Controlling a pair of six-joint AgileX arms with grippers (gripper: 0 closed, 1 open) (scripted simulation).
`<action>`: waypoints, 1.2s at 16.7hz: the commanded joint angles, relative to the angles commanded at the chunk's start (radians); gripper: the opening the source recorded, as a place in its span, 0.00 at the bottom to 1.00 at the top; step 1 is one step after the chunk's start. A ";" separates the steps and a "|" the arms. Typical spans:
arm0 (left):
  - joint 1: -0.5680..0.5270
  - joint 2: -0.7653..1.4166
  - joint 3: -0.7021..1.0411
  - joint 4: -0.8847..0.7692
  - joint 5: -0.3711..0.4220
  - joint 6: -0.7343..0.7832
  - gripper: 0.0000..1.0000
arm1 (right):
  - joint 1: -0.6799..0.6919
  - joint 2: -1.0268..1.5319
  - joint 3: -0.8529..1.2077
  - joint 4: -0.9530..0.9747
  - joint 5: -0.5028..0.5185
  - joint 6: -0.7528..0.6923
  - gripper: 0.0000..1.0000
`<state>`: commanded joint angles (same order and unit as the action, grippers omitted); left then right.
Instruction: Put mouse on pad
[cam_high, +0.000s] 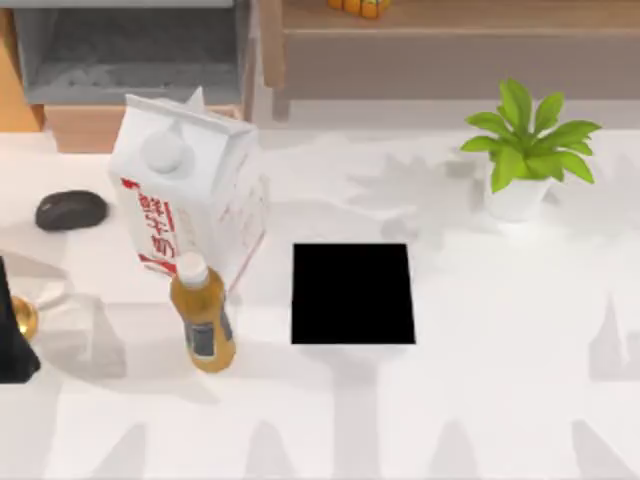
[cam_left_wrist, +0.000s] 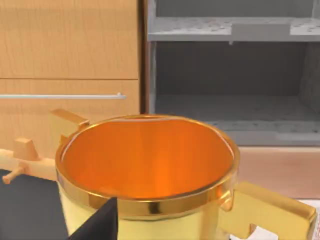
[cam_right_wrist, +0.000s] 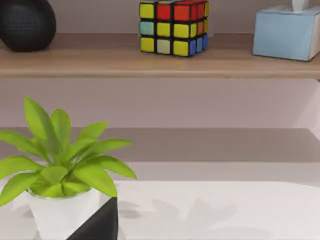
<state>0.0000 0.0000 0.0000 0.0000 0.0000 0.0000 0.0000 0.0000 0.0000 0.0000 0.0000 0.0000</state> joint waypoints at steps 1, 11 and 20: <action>0.000 0.000 0.000 0.000 0.000 0.000 1.00 | 0.000 0.000 0.000 0.000 0.000 0.000 1.00; 0.017 0.440 0.376 -0.314 -0.013 0.274 1.00 | 0.000 0.000 0.000 0.000 0.000 0.000 1.00; -0.012 1.217 1.040 -0.723 0.015 0.695 1.00 | 0.000 0.000 0.000 0.000 0.000 0.000 1.00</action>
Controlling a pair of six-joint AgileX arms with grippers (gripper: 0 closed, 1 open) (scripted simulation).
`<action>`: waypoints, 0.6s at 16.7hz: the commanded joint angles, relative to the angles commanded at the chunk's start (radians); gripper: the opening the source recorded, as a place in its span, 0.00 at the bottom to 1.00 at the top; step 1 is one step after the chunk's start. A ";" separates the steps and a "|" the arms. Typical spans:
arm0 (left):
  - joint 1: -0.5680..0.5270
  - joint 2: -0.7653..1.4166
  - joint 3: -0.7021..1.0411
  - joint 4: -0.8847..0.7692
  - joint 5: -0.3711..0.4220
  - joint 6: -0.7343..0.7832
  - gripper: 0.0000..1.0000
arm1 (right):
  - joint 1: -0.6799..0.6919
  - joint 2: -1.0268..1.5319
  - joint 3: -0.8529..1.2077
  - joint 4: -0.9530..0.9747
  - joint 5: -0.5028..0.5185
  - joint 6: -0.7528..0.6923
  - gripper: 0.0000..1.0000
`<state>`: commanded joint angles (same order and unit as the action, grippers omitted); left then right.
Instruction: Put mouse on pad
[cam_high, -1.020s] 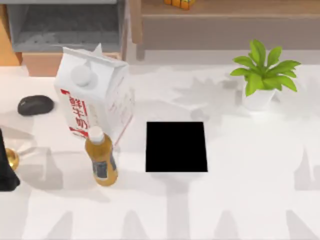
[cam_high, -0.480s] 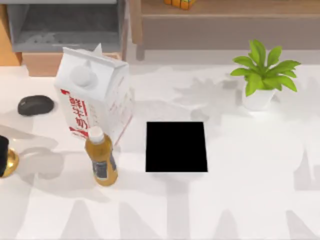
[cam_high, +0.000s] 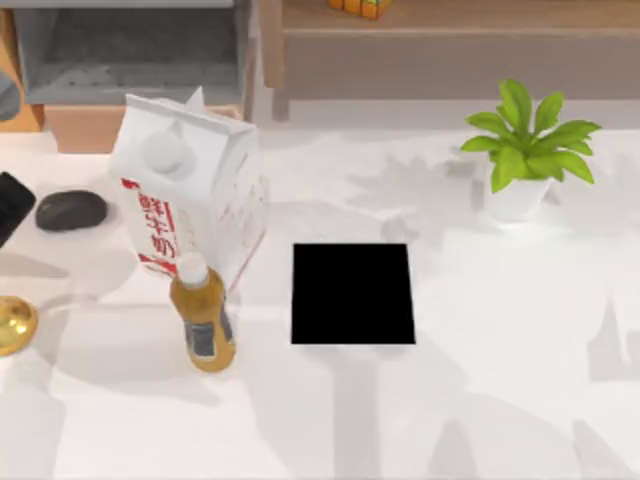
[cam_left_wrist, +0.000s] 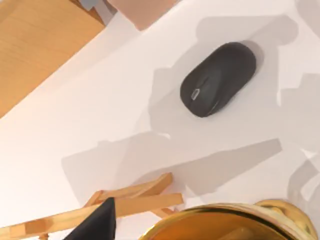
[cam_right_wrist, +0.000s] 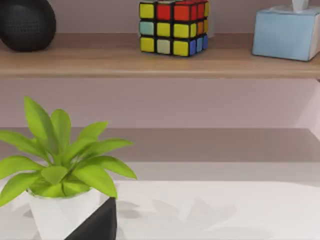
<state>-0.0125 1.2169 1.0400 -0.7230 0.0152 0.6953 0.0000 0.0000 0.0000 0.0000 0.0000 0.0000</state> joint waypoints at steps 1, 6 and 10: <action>-0.007 0.057 0.054 -0.042 0.003 0.047 1.00 | 0.000 0.000 0.000 0.000 0.000 0.000 1.00; -0.033 0.438 0.407 -0.239 0.011 0.278 1.00 | 0.000 0.000 0.000 0.000 0.000 0.000 1.00; -0.049 0.777 0.730 -0.424 0.011 0.483 1.00 | 0.000 0.000 0.000 0.000 0.000 0.000 1.00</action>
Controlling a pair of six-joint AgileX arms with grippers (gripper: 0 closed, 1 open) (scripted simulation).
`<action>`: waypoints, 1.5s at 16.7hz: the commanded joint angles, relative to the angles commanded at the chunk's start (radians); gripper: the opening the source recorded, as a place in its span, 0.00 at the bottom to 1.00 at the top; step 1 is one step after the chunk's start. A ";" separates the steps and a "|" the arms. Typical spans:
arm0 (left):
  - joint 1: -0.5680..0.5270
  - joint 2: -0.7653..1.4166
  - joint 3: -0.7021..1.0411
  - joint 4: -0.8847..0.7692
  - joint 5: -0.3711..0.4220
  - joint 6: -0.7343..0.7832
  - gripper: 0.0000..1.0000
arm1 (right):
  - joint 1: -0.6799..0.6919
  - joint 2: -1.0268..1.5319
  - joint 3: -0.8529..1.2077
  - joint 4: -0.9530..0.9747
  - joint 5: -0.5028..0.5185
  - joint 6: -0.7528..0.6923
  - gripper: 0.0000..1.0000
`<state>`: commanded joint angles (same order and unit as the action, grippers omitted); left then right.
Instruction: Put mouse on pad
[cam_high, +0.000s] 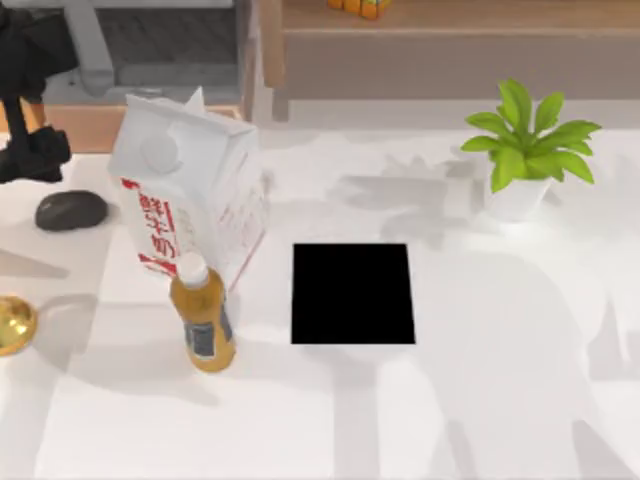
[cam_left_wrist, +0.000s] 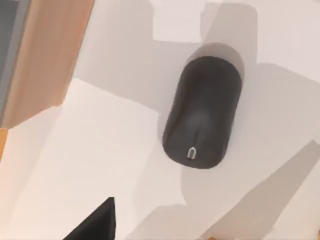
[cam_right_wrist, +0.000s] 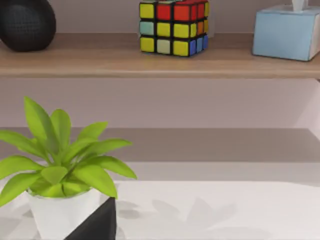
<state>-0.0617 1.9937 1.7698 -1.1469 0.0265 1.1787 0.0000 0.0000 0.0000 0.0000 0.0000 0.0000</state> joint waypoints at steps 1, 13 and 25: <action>-0.002 0.070 0.069 -0.044 -0.001 0.046 1.00 | 0.000 0.000 0.000 0.000 0.000 0.000 1.00; 0.038 0.329 0.342 -0.210 -0.022 0.219 1.00 | 0.000 0.000 0.000 0.000 0.000 0.000 1.00; 0.035 0.320 0.074 0.046 -0.022 0.215 1.00 | 0.000 0.000 0.000 0.000 0.000 0.000 1.00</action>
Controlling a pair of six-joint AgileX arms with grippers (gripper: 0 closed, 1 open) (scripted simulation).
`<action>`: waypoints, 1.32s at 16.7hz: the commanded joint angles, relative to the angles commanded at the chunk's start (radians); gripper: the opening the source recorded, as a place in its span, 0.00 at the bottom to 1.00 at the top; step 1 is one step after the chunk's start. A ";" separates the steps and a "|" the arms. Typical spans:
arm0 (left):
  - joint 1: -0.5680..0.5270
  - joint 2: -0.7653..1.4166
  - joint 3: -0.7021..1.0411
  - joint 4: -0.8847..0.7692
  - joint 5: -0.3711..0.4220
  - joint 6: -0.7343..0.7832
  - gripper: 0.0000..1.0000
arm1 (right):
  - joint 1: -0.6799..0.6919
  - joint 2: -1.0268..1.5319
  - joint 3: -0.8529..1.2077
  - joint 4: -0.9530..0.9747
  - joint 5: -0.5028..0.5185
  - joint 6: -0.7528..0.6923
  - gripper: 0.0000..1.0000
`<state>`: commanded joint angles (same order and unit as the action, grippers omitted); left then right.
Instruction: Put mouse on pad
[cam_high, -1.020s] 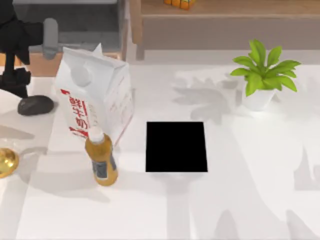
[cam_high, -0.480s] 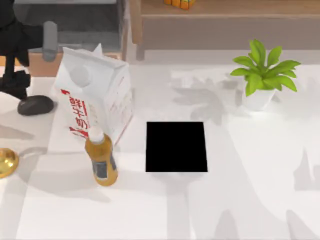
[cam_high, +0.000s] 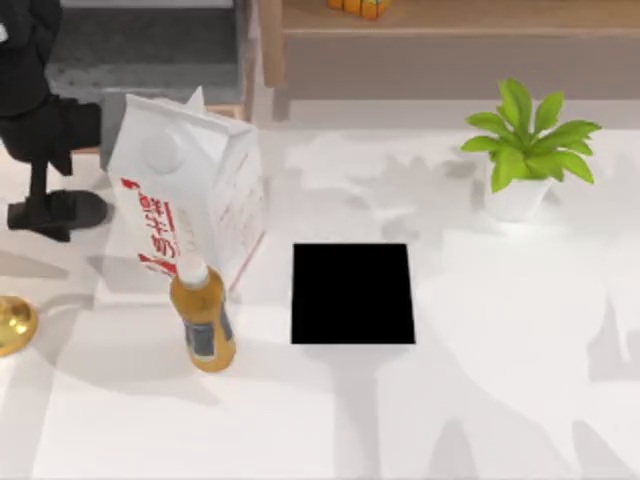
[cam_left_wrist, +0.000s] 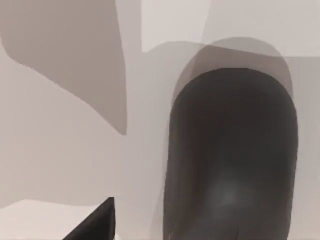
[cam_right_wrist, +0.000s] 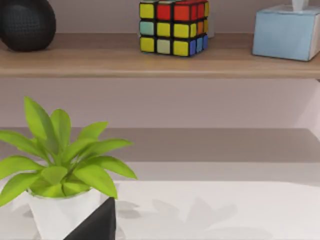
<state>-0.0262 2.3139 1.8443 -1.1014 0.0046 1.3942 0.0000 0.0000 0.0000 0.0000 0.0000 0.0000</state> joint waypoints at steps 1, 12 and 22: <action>0.001 0.012 -0.014 0.025 0.000 0.001 1.00 | 0.000 0.000 0.000 0.000 0.000 0.000 1.00; 0.004 0.079 -0.011 0.093 0.001 0.006 0.85 | 0.000 0.000 0.000 0.000 0.000 0.000 1.00; 0.004 0.079 -0.011 0.093 0.001 0.006 0.10 | 0.000 0.000 0.000 0.000 0.000 0.000 1.00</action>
<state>-0.0221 2.3932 1.8331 -1.0080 0.0058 1.3999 0.0000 0.0000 0.0000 0.0000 0.0000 0.0000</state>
